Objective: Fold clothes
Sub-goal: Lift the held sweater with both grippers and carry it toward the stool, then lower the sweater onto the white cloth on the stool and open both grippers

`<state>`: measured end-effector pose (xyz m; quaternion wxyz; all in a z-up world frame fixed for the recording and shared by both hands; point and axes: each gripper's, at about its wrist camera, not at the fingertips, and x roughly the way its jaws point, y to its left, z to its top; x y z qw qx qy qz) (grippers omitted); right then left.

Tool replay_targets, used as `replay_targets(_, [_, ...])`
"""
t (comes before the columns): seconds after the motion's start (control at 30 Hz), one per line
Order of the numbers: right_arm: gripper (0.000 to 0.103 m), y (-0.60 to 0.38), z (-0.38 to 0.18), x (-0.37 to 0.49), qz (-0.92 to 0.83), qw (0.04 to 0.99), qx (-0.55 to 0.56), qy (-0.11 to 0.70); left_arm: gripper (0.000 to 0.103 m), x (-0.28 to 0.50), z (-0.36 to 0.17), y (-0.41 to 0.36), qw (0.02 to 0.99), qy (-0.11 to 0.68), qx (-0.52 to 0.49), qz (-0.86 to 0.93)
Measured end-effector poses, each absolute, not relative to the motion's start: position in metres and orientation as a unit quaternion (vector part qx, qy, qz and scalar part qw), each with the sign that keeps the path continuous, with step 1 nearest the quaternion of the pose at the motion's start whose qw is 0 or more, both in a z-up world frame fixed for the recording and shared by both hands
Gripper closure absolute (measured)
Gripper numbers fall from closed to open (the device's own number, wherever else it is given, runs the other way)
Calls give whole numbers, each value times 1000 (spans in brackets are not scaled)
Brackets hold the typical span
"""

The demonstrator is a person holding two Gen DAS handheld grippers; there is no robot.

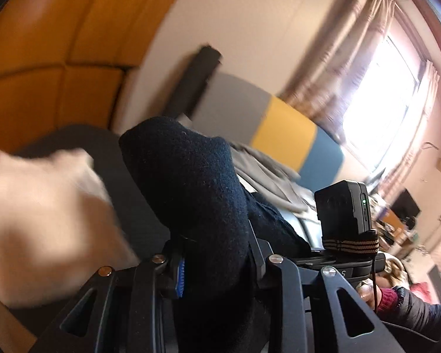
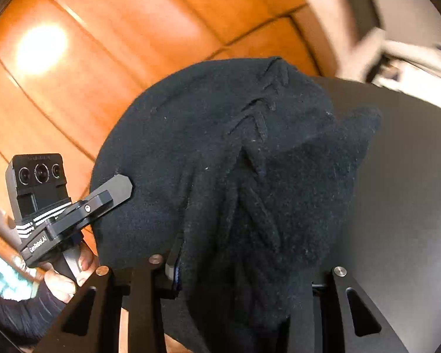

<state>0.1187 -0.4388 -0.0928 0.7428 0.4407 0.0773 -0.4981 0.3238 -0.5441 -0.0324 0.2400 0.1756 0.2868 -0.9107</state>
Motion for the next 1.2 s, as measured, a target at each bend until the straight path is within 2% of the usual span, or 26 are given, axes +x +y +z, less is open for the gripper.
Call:
replay_targets(0.2, [64,-519,-57,168,-474,771,418,74,73,369,5,-618,298,273,156,-902])
replay_targets(0.3, [64,-559,-41,192,-453,791,398,104,72,394,12,-639,348,273,133,-887])
replay_targets(0.5, [64,-632,-44,231,-403,806,377,214,72,439,-39,-670,430,357,99,-823])
replay_targets(0.6, [63,-662,-93,244,-396,771,404,292,71,446,-115,-692,472,442,132,-751])
replay_targets(0.67, [55,-672,-132,243,-401,748,427,312,68,454,-145,-696,478,474,108,-731])
replay_targets(0.77, [52,-668,-141,227,-386,765,452,248,67,454,-139,-693,480,456,101,-742])
replay_targets(0.87, [50,-663,-137,223,-378,771,453,239,67,452,-132,-695,477,454,107,-745])
replay_targets(0.97, [46,-693,-119,211,-375,771,461,230,67,458,-127,-695,470,473,105,-738])
replay_targets(1.07, [35,-698,-96,186,-396,772,452,208,66,461,-122,-691,472,480,117,-730])
replay_targets(1.2, [35,-724,-53,161,-464,769,407,164,66,463,-111,-682,478,463,138,-734])
